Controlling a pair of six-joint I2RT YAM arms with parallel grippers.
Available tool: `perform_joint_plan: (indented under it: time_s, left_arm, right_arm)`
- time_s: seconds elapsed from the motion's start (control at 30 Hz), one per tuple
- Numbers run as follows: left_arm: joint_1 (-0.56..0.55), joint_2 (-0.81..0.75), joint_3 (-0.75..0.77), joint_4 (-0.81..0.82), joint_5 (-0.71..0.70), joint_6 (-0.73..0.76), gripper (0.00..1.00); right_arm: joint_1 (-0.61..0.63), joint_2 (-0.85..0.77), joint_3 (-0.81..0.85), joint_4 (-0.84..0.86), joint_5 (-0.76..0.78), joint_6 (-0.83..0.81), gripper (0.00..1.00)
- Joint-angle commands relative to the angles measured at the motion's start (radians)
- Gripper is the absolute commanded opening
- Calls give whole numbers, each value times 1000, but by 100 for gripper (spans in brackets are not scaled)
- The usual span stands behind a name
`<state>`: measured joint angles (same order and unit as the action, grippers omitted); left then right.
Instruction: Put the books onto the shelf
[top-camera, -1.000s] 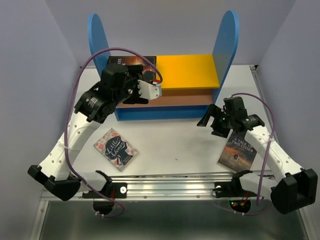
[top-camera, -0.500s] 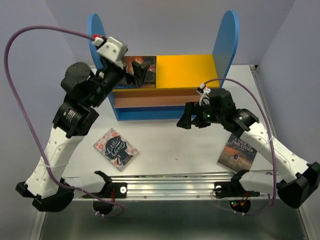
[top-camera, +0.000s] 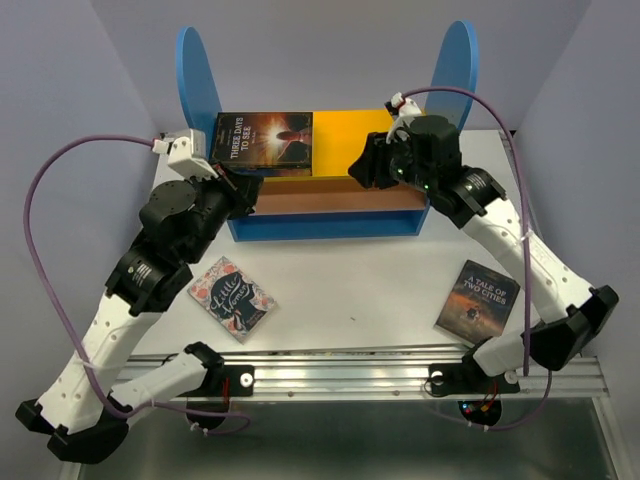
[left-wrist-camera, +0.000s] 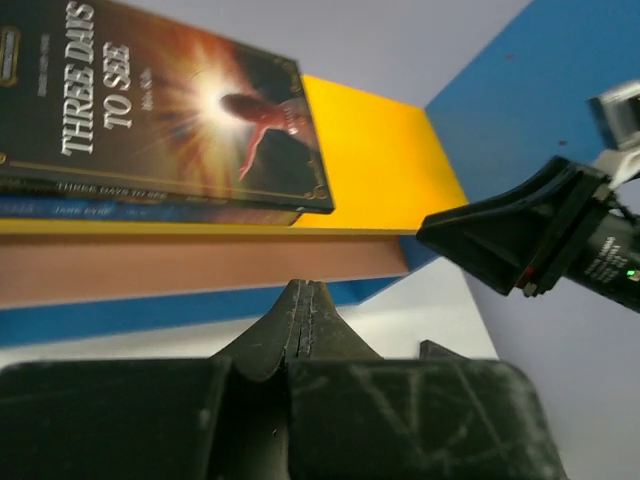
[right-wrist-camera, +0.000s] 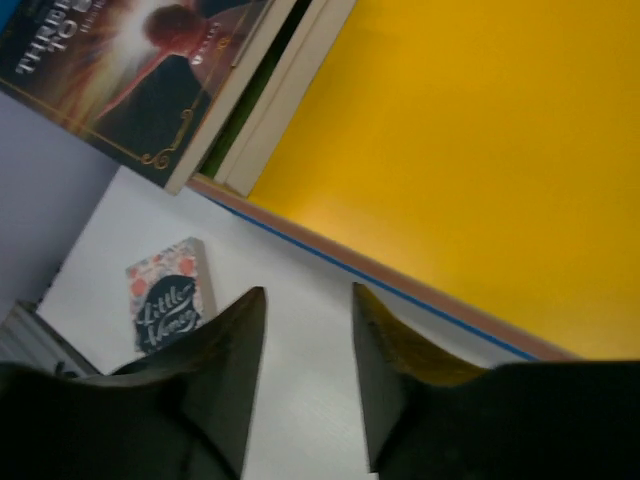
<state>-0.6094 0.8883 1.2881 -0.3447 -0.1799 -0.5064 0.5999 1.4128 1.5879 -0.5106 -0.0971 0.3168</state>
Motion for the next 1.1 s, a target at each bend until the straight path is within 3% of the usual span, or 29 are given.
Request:
perform_joint_plan:
  time_s: [0.0,0.33,1.07]
  left_arm:
    - [-1,98,17,-59,-119,-73,0]
    - [0,212,47,-45,-147,-66,0]
    - [109,305,91,-5,-118,-9,0]
  right_arm:
    - [-2,86,127,41,91,-85,32]
    - [7,270,311,63,14,-166,15]
    - [46,472,524,87,-119,-166,14]
